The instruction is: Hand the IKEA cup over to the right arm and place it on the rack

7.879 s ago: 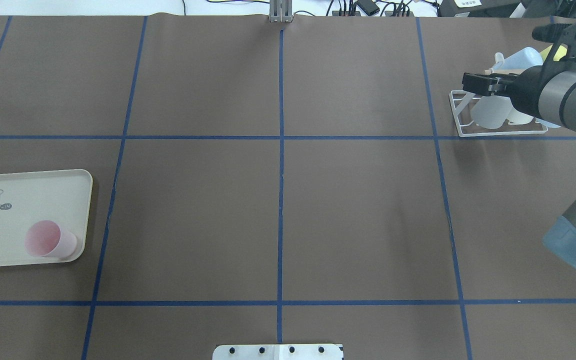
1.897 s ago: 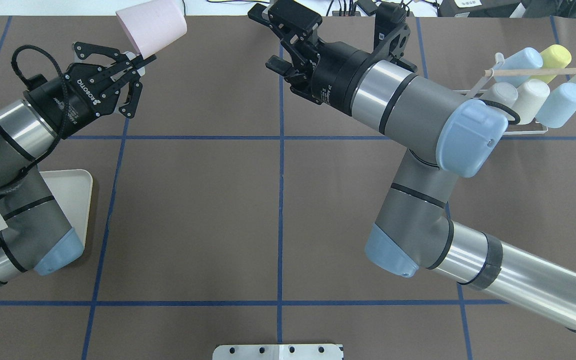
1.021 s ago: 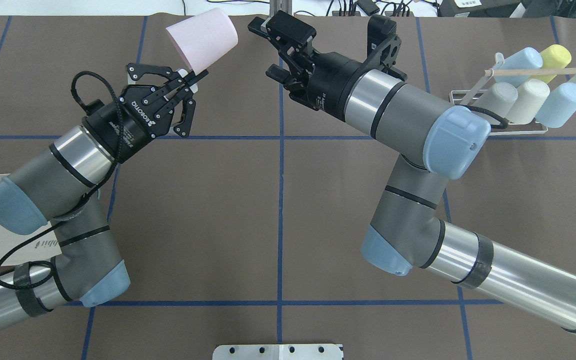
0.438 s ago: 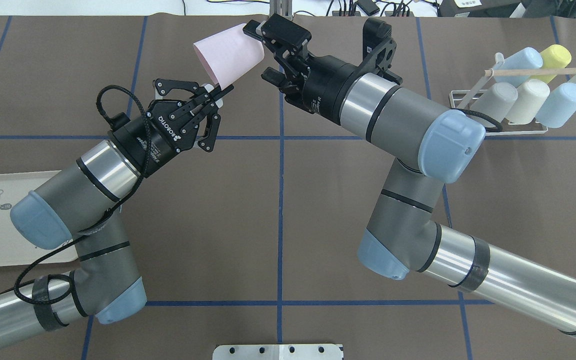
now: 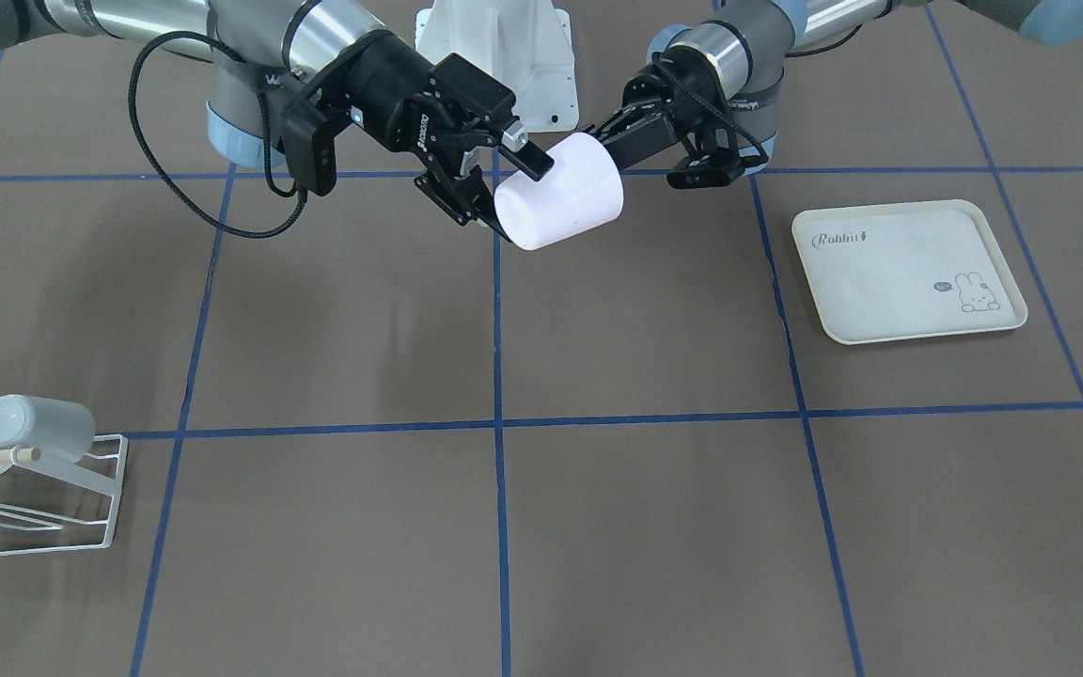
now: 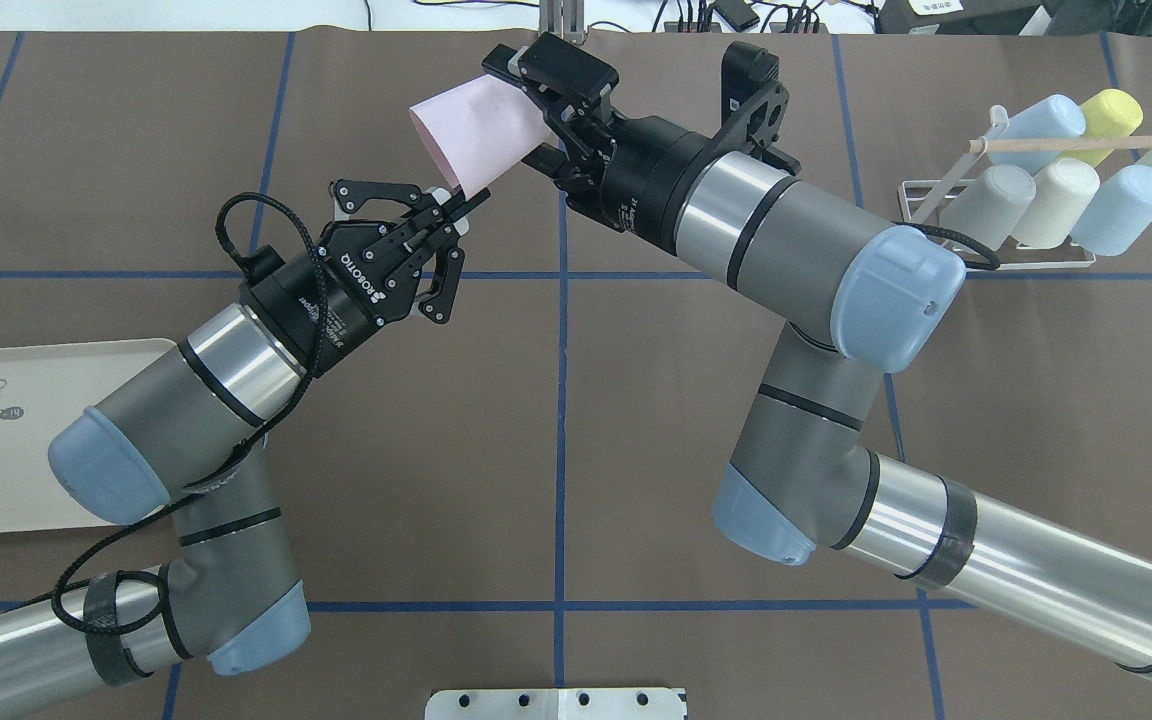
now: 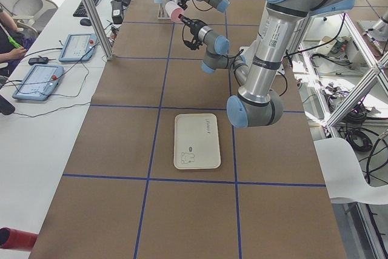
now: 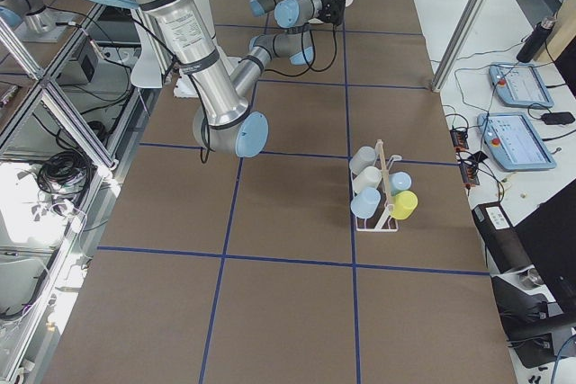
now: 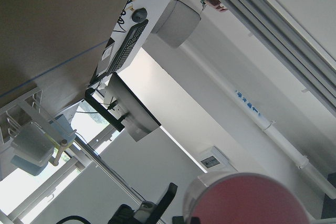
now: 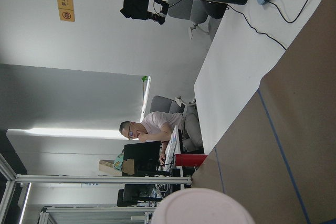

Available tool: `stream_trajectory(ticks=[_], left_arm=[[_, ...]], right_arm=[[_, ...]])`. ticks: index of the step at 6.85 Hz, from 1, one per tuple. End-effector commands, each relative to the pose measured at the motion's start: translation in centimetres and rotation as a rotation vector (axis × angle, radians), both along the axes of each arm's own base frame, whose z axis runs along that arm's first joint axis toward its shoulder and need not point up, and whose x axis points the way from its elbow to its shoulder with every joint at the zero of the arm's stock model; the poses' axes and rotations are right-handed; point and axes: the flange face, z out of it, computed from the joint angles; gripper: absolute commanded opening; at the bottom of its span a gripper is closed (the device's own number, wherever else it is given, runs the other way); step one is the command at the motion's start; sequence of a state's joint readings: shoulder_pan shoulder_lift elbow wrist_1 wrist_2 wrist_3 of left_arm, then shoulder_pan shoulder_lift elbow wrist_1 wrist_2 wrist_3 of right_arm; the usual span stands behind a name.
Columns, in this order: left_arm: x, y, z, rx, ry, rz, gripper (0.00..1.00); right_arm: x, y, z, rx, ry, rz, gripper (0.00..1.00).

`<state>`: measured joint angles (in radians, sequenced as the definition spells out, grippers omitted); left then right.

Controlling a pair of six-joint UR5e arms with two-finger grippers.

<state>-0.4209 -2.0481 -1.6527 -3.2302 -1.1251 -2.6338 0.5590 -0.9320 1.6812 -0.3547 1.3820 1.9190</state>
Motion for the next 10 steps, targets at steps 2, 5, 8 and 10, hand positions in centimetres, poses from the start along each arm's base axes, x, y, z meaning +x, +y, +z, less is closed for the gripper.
stream_trajectory(ticks=[2, 5, 8, 10], left_arm=[[0.9, 0.96, -1.12, 0.01, 0.004, -0.008, 0.0], [0.9, 0.96, -1.12, 0.01, 0.004, -0.008, 0.0], [0.79, 1.03, -1.06, 0.014, 0.003, -0.006, 0.0], [0.39, 1.14, -1.35, 0.022, 0.009, -0.008, 0.99]], right_arm=[[-0.14, -0.04, 0.06, -0.003, 0.002, -0.001, 1.0], [-0.28, 0.09, 0.06, -0.004, 0.001, -0.005, 0.9], [-0.18, 0.17, -0.28, -0.001, -0.008, -0.008, 0.21], [0.0, 0.0, -0.11, 0.001, -0.006, -0.005, 0.0]])
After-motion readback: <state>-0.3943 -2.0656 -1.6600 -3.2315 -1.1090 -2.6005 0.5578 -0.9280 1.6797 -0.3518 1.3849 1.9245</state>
